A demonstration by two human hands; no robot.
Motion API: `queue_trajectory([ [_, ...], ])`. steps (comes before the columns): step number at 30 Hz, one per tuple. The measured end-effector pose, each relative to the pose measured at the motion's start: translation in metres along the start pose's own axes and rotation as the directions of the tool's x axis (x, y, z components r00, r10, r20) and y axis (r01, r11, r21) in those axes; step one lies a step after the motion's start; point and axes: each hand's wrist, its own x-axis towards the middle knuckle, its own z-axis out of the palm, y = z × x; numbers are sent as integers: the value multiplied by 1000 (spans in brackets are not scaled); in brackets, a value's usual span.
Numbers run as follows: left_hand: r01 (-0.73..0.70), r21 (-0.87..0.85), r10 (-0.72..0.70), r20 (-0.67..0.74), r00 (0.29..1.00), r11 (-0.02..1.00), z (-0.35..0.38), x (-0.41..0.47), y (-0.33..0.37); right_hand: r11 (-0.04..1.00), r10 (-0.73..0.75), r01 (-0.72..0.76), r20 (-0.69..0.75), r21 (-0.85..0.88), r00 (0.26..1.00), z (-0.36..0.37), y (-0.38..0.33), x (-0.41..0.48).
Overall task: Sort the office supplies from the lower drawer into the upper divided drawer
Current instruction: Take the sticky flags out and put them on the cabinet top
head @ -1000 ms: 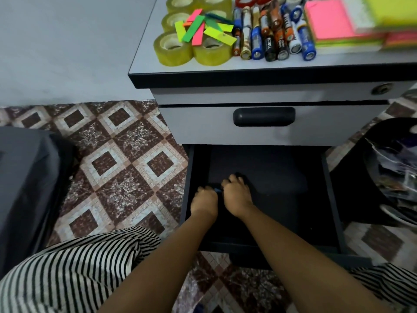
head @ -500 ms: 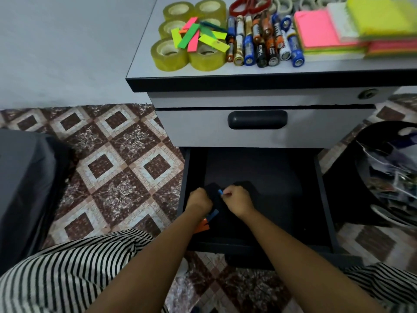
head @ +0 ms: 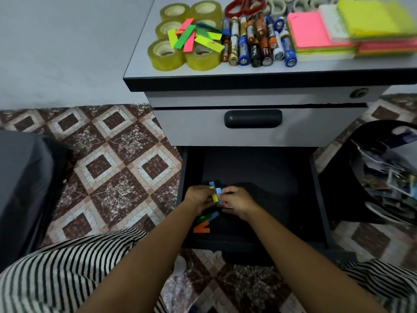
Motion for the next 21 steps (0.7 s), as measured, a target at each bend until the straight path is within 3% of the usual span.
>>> queue_trajectory([
  [9, 5, 15, -5, 22, 1000, 1000, 0, -5, 3, 997, -79, 79, -85, 1, 993, 0, 3, -7],
  [18, -132, 167, 111, 132, 985, 977, -7, -36, 28, 991, -136, 136, -66, -9, 988, -15, -25, -45],
  [21, -175, 147, 150, 162, 975, 974, -10, -52, 42, 980, -197, 194, -71, -50, 978, -21, -37, -65],
])
